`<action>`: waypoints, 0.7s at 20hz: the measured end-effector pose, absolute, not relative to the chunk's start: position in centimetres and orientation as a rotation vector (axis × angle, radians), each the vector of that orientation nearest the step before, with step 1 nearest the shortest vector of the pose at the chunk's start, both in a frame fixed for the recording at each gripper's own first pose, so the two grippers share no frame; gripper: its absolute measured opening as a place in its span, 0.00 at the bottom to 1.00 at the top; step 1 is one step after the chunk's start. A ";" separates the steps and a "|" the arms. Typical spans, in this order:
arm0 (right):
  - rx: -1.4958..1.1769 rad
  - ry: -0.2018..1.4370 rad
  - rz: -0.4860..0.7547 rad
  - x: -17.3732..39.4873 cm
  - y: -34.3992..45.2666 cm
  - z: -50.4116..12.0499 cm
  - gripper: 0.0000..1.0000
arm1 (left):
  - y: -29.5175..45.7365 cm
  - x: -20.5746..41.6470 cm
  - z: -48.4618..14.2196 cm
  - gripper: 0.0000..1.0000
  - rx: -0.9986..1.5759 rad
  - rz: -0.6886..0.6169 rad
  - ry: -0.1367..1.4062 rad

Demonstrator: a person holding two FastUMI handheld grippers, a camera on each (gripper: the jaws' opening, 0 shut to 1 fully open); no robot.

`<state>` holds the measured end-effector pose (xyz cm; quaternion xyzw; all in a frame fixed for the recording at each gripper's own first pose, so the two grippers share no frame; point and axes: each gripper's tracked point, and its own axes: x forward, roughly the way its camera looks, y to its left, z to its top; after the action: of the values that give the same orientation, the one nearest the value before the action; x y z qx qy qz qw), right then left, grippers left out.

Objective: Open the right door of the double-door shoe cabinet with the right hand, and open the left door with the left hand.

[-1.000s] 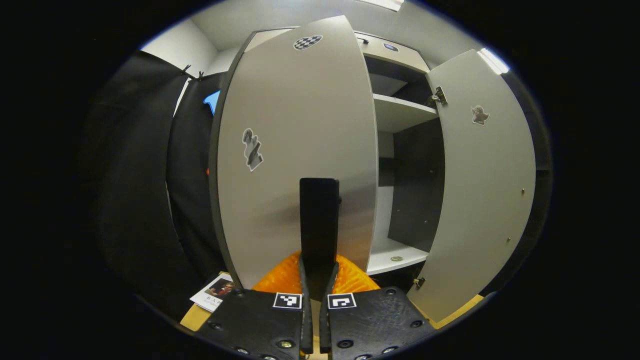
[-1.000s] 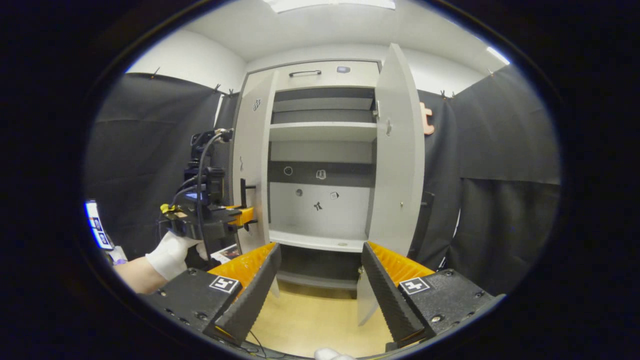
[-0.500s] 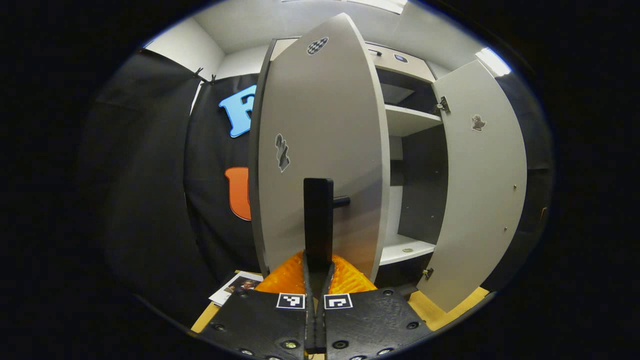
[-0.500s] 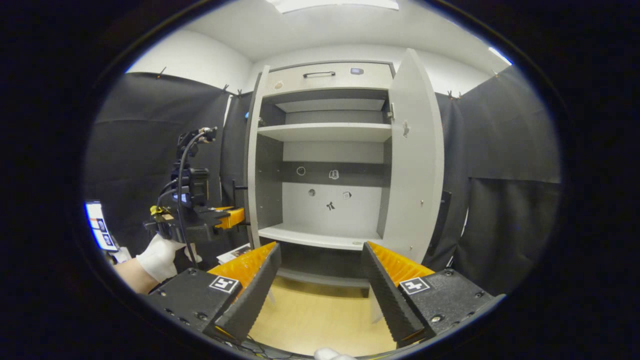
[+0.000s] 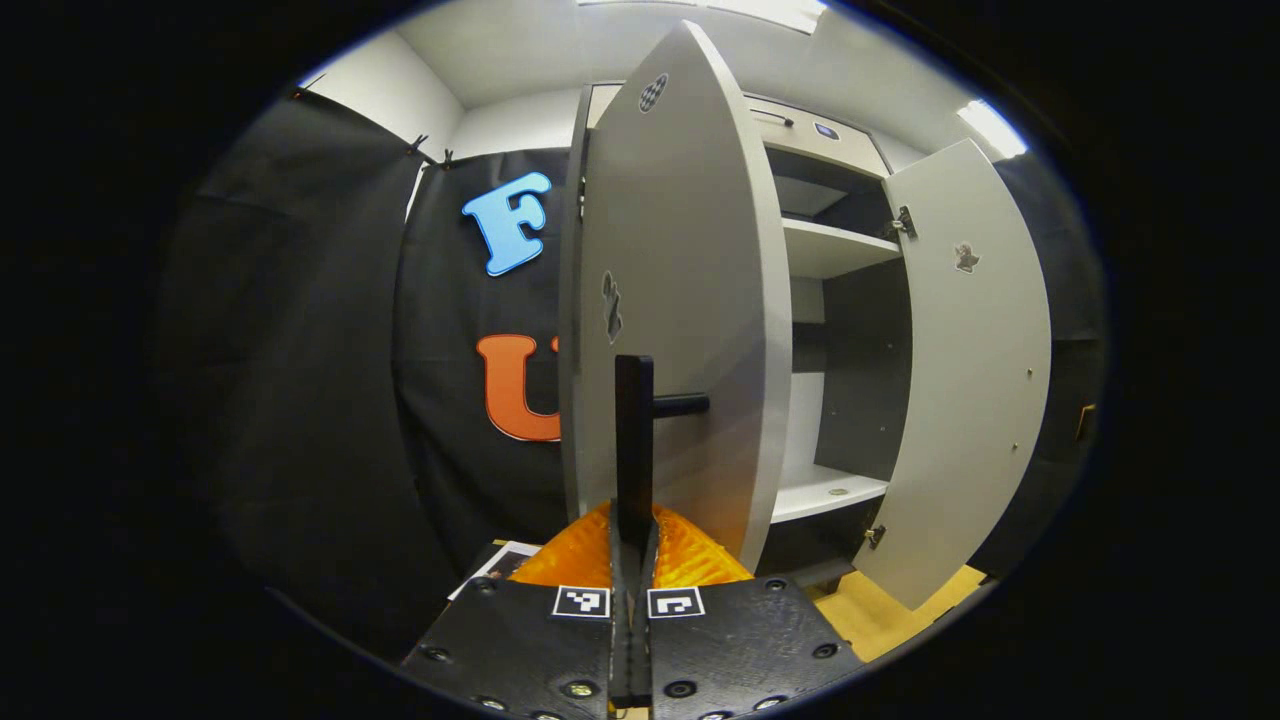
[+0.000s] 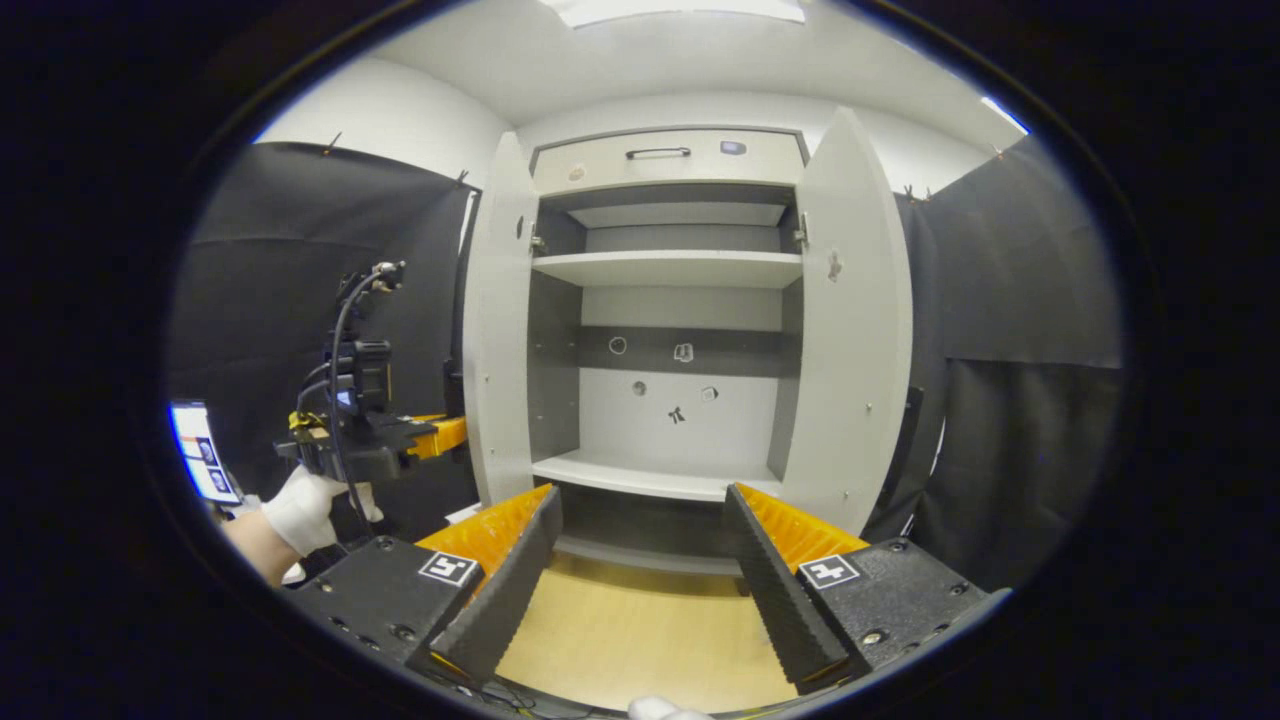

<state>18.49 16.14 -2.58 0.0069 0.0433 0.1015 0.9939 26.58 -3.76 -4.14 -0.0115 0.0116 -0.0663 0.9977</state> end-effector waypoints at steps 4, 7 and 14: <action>0.013 0.087 0.226 18.5 17.7 -2.5 1.00 | -0.9 26.7 -4.3 0.00 -0.003 -0.108 0.020; 0.009 0.089 0.236 18.7 18.9 -2.2 1.00 | 1.3 27.1 -4.3 0.00 0.002 -0.110 0.010; 0.002 0.083 0.235 18.7 19.4 -1.8 1.00 | 1.7 27.3 -4.6 0.00 0.016 -0.163 0.005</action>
<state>18.68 19.40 -1.77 0.0010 0.0412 0.1173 0.9922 27.31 1.71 -4.64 0.0078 0.0026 -0.0814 0.9966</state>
